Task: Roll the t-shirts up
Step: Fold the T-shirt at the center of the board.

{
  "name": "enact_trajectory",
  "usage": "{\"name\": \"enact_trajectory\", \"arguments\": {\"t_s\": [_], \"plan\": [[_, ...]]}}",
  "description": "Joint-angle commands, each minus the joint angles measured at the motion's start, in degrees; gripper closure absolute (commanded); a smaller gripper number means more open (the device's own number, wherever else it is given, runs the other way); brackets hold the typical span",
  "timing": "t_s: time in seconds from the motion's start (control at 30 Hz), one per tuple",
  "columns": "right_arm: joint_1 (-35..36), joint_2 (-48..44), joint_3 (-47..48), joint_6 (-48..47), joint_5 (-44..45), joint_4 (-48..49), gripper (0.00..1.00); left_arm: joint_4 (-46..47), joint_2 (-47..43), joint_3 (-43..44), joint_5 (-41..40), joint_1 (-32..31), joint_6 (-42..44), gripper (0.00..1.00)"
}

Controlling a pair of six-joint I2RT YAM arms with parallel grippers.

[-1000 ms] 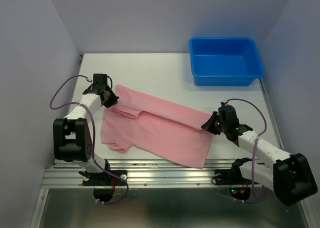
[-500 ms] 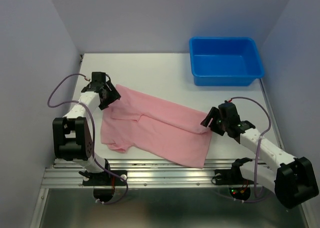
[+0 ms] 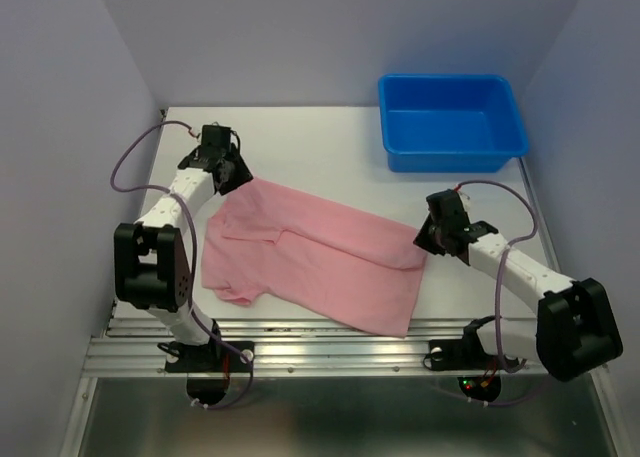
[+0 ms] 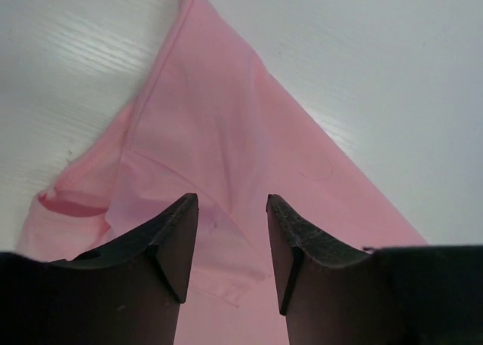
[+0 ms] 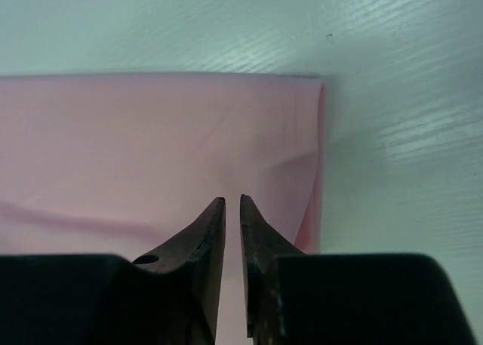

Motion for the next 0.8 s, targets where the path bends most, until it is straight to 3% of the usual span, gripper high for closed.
{"name": "enact_trajectory", "arguments": {"t_s": [0.0, 0.1, 0.5, 0.77], "plan": [[0.3, 6.6, 2.8, -1.6, 0.2, 2.0, 0.83, -0.1, 4.3, 3.6, 0.9, -1.9, 1.1, 0.50], [0.3, 10.5, 3.3, -1.7, 0.1, 2.7, 0.85, 0.0, 8.6, 4.7, 1.5, -2.0, 1.5, 0.55], [-1.8, 22.3, 4.4, -3.3, 3.5, 8.2, 0.84, 0.1, 21.1, 9.3, 1.9, -1.9, 0.5, 0.55], [-4.5, 30.8, 11.6, -6.7, 6.3, 9.9, 0.83, -3.4, 31.6, 23.6, 1.9, -2.0, 2.5, 0.55]]}}
